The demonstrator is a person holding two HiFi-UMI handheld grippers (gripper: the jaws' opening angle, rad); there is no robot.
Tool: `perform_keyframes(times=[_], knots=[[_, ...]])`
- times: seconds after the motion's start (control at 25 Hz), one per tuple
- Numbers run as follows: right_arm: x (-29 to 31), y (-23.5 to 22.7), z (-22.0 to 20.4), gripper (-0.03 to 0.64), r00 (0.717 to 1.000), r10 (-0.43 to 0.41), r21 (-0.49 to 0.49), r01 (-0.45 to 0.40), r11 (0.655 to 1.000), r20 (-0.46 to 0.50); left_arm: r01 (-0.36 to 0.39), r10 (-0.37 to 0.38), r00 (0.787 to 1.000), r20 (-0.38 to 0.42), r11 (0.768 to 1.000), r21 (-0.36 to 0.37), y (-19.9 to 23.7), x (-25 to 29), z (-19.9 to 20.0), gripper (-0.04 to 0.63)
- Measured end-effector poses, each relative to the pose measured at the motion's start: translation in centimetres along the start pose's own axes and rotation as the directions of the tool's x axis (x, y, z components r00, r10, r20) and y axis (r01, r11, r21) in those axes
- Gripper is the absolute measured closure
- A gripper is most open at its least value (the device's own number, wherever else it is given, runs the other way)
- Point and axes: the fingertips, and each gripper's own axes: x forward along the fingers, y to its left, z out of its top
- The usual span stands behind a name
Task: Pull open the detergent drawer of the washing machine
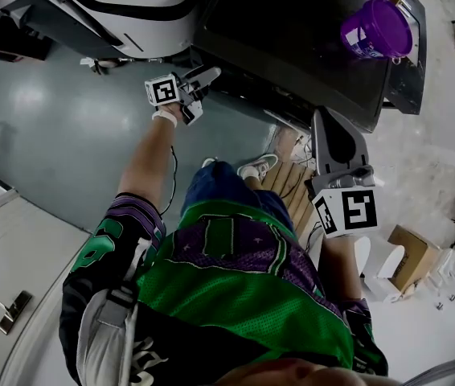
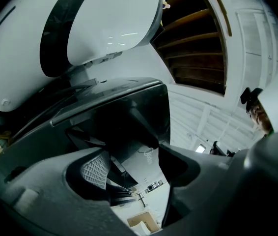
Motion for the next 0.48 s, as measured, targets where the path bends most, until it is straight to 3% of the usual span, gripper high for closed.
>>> perform_keyframes(times=[0.48], knots=[[0.1, 0.9, -0.5, 0.615, 1.000, 0.030, 0.020, -0.029, 0.999, -0.004, -0.016, 0.017, 1.000, 0.027, 1.000, -0.015, -0.8, -1.4, -0.8, 0.302]])
